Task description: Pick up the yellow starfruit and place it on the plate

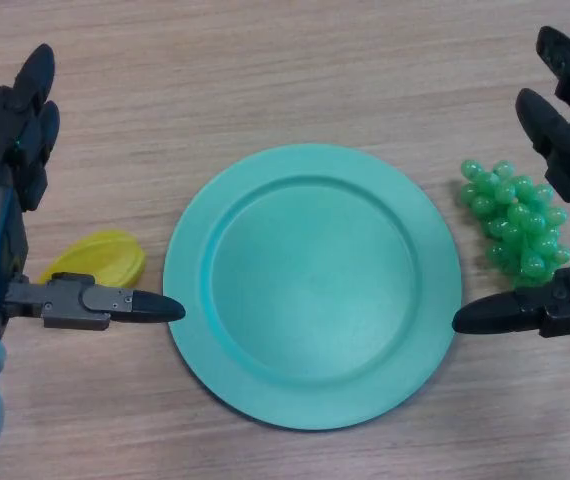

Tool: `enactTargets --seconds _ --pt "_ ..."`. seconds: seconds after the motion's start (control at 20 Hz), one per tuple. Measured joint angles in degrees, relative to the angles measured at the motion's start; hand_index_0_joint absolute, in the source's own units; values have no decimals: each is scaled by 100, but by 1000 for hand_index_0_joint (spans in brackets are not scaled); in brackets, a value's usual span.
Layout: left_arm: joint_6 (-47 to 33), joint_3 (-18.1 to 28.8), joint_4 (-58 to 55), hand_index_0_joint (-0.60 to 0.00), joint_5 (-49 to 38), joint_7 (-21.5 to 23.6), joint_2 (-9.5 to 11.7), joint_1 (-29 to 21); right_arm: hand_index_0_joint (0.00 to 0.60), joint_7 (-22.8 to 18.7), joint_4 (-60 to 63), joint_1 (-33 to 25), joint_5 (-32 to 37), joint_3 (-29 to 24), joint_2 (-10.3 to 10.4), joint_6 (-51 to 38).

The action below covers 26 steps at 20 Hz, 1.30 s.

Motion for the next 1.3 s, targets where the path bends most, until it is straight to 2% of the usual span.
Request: enactTargets --seconds 0.4,0.55,0.7,0.75,0.85,1.1,1.15,1.3 --pt "1 150 -207 0 -25 -75 -1 85 0 -11 51 -102 -166 27 2 -74" --pt "-6 151 -165 0 -21 -99 -1 99 0 -135 108 -86 -170 93 19 -121" --pt "-414 156 520 0 292 -99 31 16 0 -135 108 -53 -170 116 20 -137" --pt "-676 164 811 0 941 -99 81 -28 0 -135 108 -11 -169 113 22 -141" --pt "-1350 211 1434 0 1277 -137 271 -132 0 -141 108 5 -168 98 22 -141" --pt "-1502 239 2338 0 1427 -194 305 -326 0 -161 108 2 -164 -75 20 -145" --pt "-1631 181 2547 0 1919 -187 417 -408 0 -161 108 17 -164 -101 21 -149" --pt "-1717 108 2852 0 2097 -7 450 -461 0 -319 81 125 -14 -119 28 -130"
